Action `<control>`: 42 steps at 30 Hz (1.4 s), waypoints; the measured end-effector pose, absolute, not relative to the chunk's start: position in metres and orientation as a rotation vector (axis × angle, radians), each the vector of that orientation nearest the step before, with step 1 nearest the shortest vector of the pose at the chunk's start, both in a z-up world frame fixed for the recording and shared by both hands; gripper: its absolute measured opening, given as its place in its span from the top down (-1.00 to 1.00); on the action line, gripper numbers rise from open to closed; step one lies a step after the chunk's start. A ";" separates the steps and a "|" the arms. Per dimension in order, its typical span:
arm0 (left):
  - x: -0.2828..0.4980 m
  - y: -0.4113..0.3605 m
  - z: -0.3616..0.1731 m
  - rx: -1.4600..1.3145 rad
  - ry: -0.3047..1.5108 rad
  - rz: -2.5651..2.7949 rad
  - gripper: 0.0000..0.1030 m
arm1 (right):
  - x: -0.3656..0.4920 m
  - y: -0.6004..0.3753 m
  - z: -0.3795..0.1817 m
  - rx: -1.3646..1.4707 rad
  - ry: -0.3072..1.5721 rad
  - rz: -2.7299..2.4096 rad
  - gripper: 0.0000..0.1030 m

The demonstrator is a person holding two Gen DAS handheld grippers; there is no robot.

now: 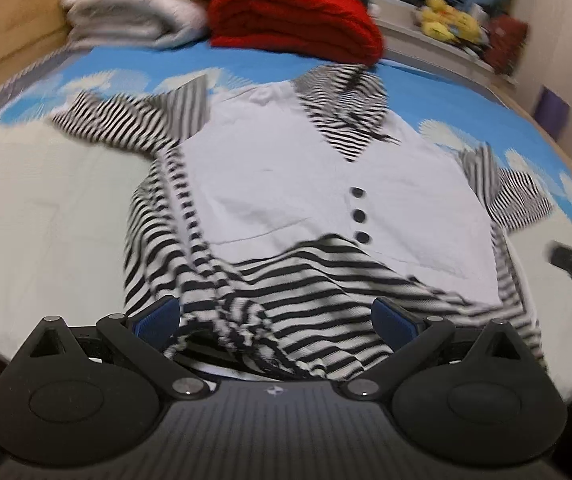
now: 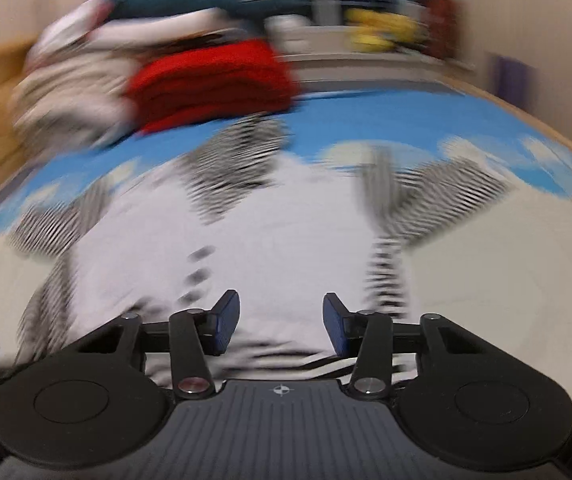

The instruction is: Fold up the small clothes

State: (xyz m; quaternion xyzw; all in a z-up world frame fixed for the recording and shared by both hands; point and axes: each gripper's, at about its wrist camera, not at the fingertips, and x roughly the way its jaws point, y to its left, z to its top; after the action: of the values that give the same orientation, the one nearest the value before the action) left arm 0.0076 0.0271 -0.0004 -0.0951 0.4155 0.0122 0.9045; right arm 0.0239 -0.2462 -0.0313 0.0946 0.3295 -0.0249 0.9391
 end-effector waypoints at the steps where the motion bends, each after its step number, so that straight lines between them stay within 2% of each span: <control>1: 0.012 0.036 0.000 -0.236 0.874 0.036 -0.98 | 0.028 -0.260 -0.031 0.232 0.681 -0.100 0.05; 3: 0.022 0.056 0.002 -0.301 0.885 0.050 -0.98 | 0.039 -0.287 -0.036 0.306 0.726 -0.167 0.04; 4: 0.028 0.065 0.005 -0.311 0.877 0.060 -0.98 | 0.042 -0.297 -0.039 0.335 0.747 -0.192 -0.02; 5: 0.034 0.073 0.007 -0.307 0.857 0.065 -0.98 | 0.045 -0.305 -0.044 0.354 0.776 -0.213 -0.20; 7: 0.050 0.086 0.006 -0.302 0.890 0.040 -0.98 | 0.052 -0.314 -0.057 0.363 0.847 -0.243 -0.42; 11: 0.067 0.104 -0.016 -0.262 1.002 0.109 -0.94 | 0.055 -0.317 -0.090 0.363 1.002 -0.236 -0.45; 14: 0.067 0.113 -0.041 -0.356 1.128 0.107 -0.88 | 0.054 -0.317 -0.113 0.364 1.113 -0.241 -0.44; 15: 0.067 0.113 -0.047 -0.367 1.157 0.102 -0.74 | 0.053 -0.318 -0.118 0.364 1.132 -0.252 -0.44; 16: 0.067 0.112 -0.053 -0.361 1.188 0.101 -0.50 | 0.052 -0.318 -0.122 0.363 1.147 -0.262 -0.44; 17: 0.066 0.110 -0.057 -0.347 1.212 0.100 -0.37 | 0.051 -0.318 -0.124 0.360 1.157 -0.268 -0.43; 18: 0.065 0.110 -0.060 -0.337 1.221 0.100 -0.07 | 0.052 -0.319 -0.125 0.360 1.160 -0.265 -0.39; 20: 0.063 0.113 -0.060 -0.353 1.223 0.108 0.44 | 0.051 -0.317 -0.124 0.356 1.154 -0.247 0.04; 21: 0.061 0.118 -0.060 -0.376 1.220 0.130 0.53 | 0.051 -0.315 -0.124 0.355 1.150 -0.231 0.16; 22: 0.058 0.124 -0.059 -0.403 1.211 0.166 0.57 | 0.050 -0.313 -0.123 0.361 1.145 -0.213 0.39; 23: 0.053 0.132 -0.058 -0.436 1.205 0.216 0.59 | 0.050 -0.313 -0.123 0.375 1.144 -0.193 0.54; 24: 0.049 0.139 -0.058 -0.464 1.206 0.253 0.59 | 0.050 -0.312 -0.122 0.385 1.144 -0.175 0.59; 29: 0.035 0.135 -0.056 -0.424 1.257 0.182 0.61 | 0.052 -0.314 -0.118 0.403 1.123 -0.138 0.75; 37: 0.028 0.110 -0.046 -0.352 1.230 0.065 0.61 | 0.051 -0.355 -0.088 0.419 0.971 -0.294 0.78; 42: 0.033 0.115 -0.049 -0.281 1.271 0.128 0.60 | 0.056 -0.332 -0.110 0.351 1.109 -0.150 0.73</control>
State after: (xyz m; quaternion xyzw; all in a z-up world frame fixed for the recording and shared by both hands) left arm 0.0328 0.1155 -0.0486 -0.1309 0.5911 0.0597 0.7937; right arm 0.0562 -0.3316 -0.1099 0.1658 0.5232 -0.0709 0.8329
